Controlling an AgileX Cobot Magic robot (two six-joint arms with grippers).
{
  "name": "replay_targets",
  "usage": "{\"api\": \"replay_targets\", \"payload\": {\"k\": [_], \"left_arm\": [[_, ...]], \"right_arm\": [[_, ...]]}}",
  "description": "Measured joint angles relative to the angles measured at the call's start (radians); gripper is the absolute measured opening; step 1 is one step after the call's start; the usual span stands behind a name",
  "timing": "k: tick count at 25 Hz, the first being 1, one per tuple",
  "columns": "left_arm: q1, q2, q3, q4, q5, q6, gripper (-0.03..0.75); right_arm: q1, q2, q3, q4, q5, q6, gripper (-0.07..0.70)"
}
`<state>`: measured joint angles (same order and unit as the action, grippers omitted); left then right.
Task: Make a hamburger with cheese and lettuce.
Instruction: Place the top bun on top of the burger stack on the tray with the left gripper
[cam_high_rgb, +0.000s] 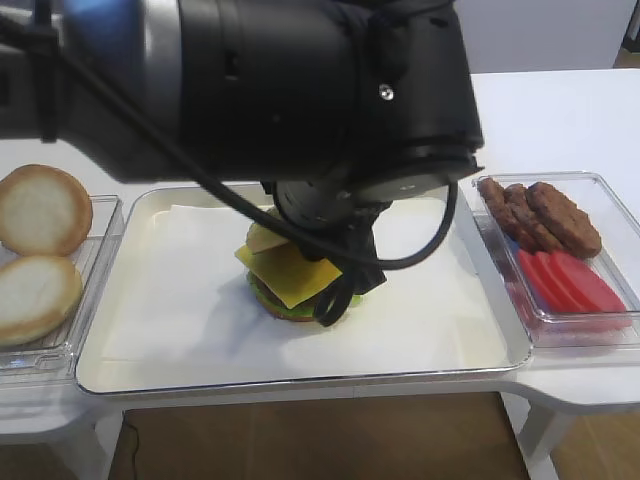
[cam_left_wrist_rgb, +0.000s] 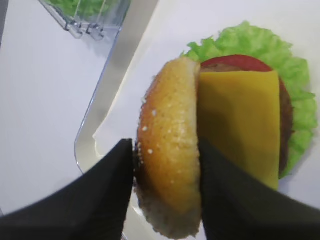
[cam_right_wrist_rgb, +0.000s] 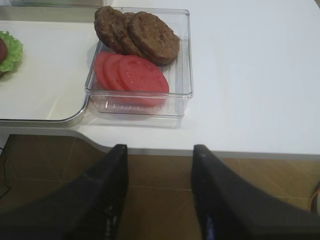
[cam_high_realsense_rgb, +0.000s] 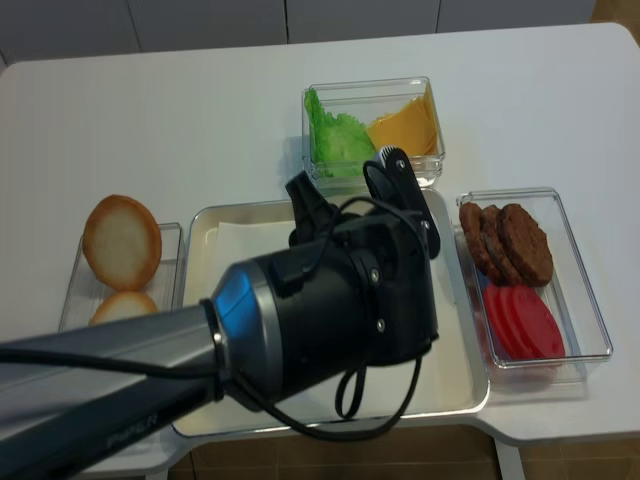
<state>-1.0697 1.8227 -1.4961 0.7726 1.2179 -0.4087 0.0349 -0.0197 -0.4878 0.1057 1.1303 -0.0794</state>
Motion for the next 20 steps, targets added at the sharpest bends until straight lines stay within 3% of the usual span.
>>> {"api": "replay_targets", "payload": {"k": [20], "left_arm": [[-0.008, 0.000, 0.000, -0.052, 0.000, -0.006, 0.313]], "right_arm": [[0.000, 0.000, 0.000, 0.000, 0.000, 0.000, 0.321]]}}
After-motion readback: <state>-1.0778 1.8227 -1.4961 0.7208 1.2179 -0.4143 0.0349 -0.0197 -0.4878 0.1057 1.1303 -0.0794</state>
